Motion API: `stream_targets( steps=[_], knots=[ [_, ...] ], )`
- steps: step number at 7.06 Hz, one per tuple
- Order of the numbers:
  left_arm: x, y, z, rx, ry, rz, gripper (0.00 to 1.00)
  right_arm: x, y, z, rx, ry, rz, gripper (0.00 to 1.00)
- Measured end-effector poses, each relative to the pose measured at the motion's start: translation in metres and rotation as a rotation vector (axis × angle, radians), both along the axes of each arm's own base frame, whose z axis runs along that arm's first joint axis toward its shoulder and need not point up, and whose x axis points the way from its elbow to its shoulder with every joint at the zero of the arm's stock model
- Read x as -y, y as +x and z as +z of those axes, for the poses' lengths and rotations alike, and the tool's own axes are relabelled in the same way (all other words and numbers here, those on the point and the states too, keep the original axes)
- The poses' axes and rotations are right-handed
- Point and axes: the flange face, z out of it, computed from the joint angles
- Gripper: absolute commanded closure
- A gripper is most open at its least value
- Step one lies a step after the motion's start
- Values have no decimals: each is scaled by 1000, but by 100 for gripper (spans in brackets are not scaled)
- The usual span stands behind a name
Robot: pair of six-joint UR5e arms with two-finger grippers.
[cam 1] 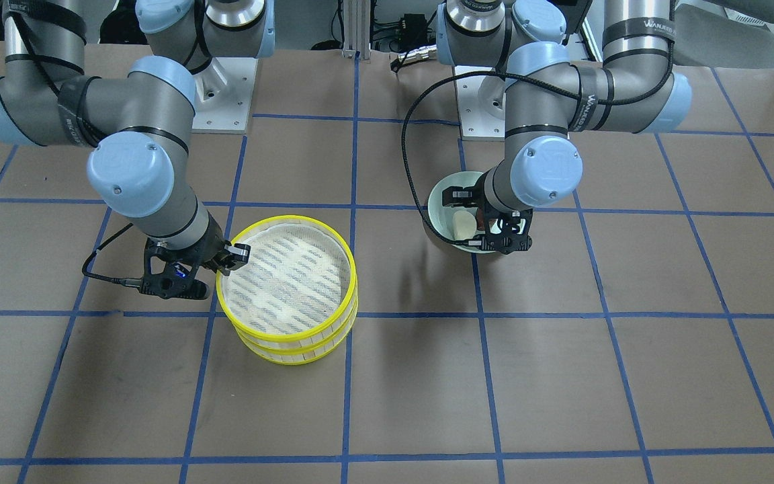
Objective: Place buns in different layers of steamer
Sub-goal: 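Grasp top tier rim with right gripper while left gripper descends to white bun, then lift top tier aside with right gripper while left gripper grasps white bun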
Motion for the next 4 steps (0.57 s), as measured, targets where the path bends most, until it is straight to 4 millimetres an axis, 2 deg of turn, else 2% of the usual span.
stream_targets(
  steps=[2,3,4],
  knots=[
    [10,-1,-32,-3,13,4,10,1,-9,0,52,22,-33,100],
    [12,-2,-44,-8,24,9,10,5,-13,9,59,4,-41,100],
    [15,-3,-54,-11,25,12,42,9,-24,24,61,-28,-53,100]
  ],
)
